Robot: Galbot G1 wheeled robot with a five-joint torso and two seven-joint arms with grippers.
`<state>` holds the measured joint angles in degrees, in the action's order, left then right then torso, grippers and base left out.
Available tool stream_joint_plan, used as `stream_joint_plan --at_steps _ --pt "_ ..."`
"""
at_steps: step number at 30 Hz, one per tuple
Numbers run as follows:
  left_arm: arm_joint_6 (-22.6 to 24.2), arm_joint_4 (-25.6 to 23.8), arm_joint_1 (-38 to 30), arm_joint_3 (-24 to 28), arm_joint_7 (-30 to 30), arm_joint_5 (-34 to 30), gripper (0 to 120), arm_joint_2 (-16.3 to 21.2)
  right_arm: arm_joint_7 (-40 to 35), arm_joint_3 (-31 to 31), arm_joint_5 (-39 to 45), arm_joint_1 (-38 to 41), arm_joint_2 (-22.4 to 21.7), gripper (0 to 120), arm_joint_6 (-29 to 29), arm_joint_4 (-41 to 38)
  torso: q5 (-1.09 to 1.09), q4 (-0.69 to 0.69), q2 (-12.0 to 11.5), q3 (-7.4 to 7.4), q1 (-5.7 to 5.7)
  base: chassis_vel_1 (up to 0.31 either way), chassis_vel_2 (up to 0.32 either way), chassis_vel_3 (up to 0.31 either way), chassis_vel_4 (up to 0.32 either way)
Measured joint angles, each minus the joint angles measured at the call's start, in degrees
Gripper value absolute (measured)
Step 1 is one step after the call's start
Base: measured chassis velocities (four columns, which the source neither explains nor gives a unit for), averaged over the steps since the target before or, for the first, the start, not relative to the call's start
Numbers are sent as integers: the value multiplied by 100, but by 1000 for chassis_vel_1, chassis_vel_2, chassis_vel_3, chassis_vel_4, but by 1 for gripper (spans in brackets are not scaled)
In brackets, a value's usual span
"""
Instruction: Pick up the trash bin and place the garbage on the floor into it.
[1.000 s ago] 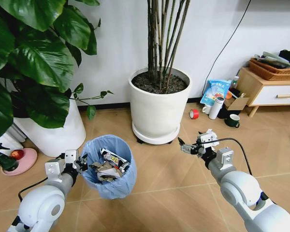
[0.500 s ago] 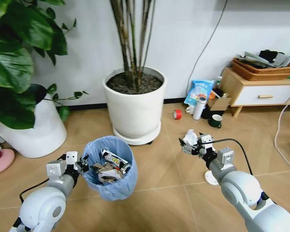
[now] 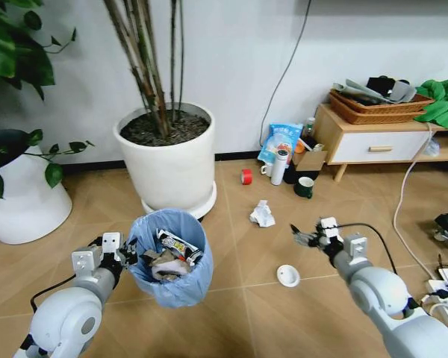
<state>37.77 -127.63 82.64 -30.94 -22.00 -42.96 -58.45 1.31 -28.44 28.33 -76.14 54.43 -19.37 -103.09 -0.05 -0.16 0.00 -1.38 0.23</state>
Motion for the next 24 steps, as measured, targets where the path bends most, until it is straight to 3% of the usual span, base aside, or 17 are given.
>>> stream_joint_plan --at_steps 2,5,12,24 --pt "-6 2 -2 3 0 5 0 -5 140 -49 -9 -22 -17 100 72 146 5 1 0 1 0 0 0 0 0" --pt "-21 44 -18 41 16 43 0 -20 479 -107 -46 -123 -35 100 372 377 -4 2 0 1 0 27 24 -15 -9" --pt "-25 91 -44 66 18 53 0 -18 513 16 -25 -72 56 100 412 484 0 5 0 1 -1 42 37 -33 -21" --pt "-56 89 36 37 98 109 0 54 1172 1174 -254 955 -90 100 667 2144 1 3 0 0 0 0 0 0 0"
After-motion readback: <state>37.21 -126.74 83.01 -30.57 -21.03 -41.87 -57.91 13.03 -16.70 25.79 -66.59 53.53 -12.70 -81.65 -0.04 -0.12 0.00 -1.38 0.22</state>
